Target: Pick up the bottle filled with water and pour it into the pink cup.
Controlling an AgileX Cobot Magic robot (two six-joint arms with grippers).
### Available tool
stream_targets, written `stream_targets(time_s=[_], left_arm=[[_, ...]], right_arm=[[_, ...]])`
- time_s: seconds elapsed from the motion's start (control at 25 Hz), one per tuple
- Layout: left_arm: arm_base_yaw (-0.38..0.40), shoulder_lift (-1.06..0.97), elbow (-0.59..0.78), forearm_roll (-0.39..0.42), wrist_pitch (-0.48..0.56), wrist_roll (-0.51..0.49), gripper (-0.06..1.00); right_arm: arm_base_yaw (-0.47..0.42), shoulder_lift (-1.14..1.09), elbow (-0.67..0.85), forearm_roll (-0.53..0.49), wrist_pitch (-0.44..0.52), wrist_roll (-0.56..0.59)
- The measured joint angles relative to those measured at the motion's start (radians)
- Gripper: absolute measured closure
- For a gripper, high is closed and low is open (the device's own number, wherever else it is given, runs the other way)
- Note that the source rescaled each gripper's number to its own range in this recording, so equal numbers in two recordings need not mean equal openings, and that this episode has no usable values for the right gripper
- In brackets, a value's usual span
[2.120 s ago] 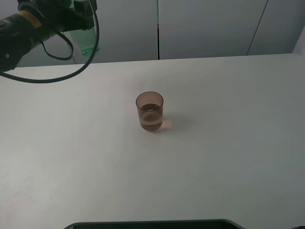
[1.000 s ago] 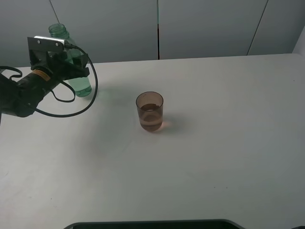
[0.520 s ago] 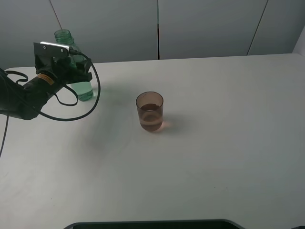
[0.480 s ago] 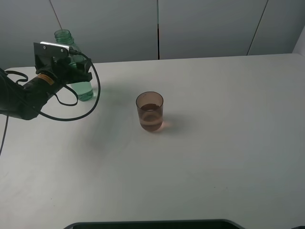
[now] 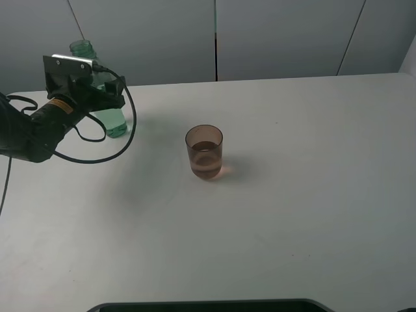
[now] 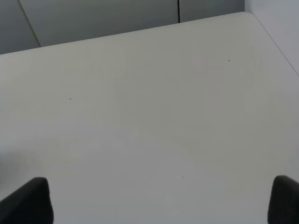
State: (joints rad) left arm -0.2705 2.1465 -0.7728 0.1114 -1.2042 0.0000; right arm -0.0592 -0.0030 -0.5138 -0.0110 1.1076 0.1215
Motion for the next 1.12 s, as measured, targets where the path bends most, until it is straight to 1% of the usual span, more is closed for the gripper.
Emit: stream_targets(time_s=[0.08, 0.24, 0.52, 0.64, 0.84, 0.96, 1.04, 1.12], left_arm=[[0.0, 0.0, 0.0, 0.0, 0.0, 0.0, 0.03], [0.0, 0.0, 0.0, 0.0, -0.002, 0.0, 0.0], [0.0, -0.078, 0.0, 0.002, 0.0, 0.0, 0.0], [0.0, -0.144, 0.002, 0.004, 0.033, 0.0, 0.0], [0.0, -0.274, 0.002, 0.005, 0.157, 0.0, 0.0], [0.0, -0.365, 0.002, 0.005, 0.269, -0.022, 0.0], [0.0, -0.432, -0.018, -0.004, 0.399, -0.045, 0.0], [0.0, -0.485, -0.067, -0.032, 0.593, -0.059, 0.0]], right_arm=[[0.0, 0.0, 0.0, 0.0, 0.0, 0.0], [0.0, 0.0, 0.0, 0.0, 0.0, 0.0], [0.0, 0.0, 0.0, 0.0, 0.0, 0.0], [0.0, 0.0, 0.0, 0.0, 0.0, 0.0], [0.0, 0.0, 0.0, 0.0, 0.0, 0.0], [0.0, 0.0, 0.0, 0.0, 0.0, 0.0], [0.0, 0.0, 0.0, 0.0, 0.0, 0.0], [0.0, 0.0, 0.0, 0.0, 0.0, 0.0]])
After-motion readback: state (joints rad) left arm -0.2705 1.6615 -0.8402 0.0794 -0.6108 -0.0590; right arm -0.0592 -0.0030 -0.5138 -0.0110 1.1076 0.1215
